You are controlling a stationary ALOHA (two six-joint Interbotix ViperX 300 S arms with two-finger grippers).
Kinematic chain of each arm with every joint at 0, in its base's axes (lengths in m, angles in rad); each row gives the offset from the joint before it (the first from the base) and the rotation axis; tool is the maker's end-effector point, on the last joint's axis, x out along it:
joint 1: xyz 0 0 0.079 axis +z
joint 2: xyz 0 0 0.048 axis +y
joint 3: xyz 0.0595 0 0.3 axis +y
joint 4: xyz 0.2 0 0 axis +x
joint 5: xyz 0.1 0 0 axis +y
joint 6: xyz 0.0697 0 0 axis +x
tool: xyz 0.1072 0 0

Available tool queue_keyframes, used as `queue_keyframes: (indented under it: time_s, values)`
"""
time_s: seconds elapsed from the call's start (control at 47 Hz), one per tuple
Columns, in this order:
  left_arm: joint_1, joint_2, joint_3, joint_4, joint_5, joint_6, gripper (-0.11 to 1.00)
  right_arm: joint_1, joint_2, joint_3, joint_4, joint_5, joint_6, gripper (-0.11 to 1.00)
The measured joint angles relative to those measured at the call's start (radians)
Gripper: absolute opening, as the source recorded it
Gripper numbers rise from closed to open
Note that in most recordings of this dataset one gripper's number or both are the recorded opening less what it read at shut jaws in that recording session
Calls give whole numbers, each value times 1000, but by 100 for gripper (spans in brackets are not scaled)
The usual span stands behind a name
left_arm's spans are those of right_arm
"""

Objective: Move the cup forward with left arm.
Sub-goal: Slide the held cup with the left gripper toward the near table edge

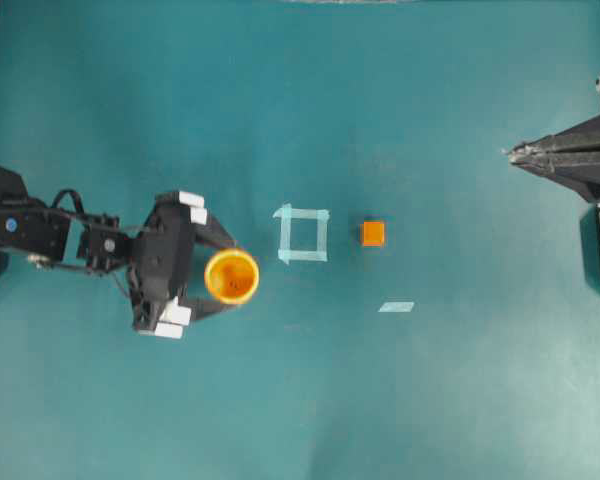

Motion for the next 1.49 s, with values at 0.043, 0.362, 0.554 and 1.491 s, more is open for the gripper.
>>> queue_keyframes:
  time_s: [0.043, 0.362, 0.554, 1.491]
  values:
    - [-14, 0, -5, -2, 3, 0, 71, 0, 0, -2, 0, 0, 0, 0]
    - [-143, 14, -38, 0, 48, -2, 71, 0, 0, -3, 0, 3, 5, -1]
    - [-233, 32, -72, -2, 87, -5, 71, 0, 0, -3, 0, 3, 21, 0]
    - [-439, 110, -238, -3, 184, -15, 71, 0, 0, -3, 2, 3, 38, 0]
